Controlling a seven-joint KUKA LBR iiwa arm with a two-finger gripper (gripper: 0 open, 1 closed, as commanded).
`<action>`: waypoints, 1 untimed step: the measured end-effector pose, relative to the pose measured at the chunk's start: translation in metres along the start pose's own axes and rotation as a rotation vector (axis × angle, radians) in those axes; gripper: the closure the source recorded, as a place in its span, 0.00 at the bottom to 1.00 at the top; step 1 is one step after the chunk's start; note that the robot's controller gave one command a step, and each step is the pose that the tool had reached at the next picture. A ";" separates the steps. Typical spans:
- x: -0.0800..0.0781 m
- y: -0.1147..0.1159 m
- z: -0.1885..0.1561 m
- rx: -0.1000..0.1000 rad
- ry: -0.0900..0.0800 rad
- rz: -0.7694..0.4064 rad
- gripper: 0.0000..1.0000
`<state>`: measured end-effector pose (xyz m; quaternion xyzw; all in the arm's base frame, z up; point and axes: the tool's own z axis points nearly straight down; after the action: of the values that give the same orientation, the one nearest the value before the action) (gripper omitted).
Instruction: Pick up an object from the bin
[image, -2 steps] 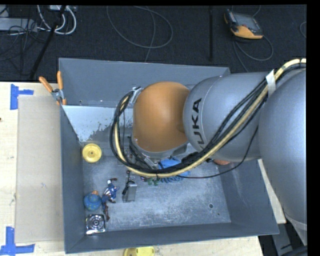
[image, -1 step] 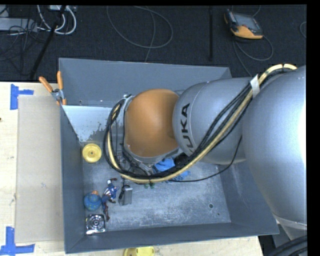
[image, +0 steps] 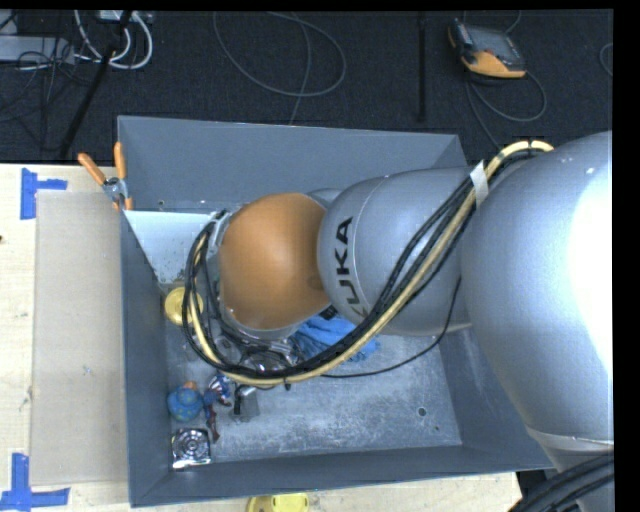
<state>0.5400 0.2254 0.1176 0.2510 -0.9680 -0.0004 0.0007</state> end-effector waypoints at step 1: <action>-0.017 0.013 -0.009 0.000 -0.003 0.038 0.00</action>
Offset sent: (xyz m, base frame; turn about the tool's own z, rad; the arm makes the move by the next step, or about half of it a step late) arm 0.0042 0.0089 -0.0476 -0.3082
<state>0.5488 0.2453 0.1269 0.2325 -0.9726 -0.0007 -0.0007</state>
